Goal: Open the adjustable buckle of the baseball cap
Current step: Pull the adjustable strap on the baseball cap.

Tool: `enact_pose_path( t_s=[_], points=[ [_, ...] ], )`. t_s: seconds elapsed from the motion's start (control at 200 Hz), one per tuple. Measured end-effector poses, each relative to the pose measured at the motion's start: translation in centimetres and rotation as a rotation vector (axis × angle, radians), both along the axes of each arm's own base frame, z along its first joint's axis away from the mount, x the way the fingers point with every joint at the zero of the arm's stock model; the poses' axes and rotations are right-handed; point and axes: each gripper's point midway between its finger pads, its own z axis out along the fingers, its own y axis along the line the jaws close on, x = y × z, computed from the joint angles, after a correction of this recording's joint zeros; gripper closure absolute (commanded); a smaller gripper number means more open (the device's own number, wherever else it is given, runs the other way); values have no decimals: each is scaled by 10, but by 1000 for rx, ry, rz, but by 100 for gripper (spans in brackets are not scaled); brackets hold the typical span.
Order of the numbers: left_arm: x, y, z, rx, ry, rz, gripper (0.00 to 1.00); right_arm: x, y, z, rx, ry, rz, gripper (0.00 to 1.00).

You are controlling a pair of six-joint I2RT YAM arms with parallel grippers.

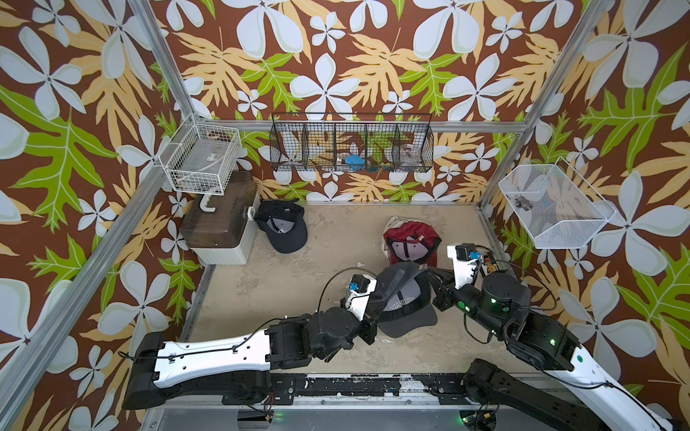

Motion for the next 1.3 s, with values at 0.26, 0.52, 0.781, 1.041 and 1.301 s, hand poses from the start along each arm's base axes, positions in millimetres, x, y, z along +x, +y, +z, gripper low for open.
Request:
enact_pose_path(
  t_s=[0.26,0.52,0.781,1.041,1.301],
  points=[
    [0,9,6,-32,-5,11,100,5,2,1,-6,13,-19,100],
    [-2,34,11,-96,-11,36,100,5,11,-4,-7,39,19,100],
    [0,49,11,-89,-13,72,100,2,18,-16,-10,63,62,100],
    [10,64,1,-16,-35,147,100,4,37,-39,-19,79,140,100],
    [29,72,-16,69,-31,206,100,9,48,-60,-49,103,173,100]
  ],
)
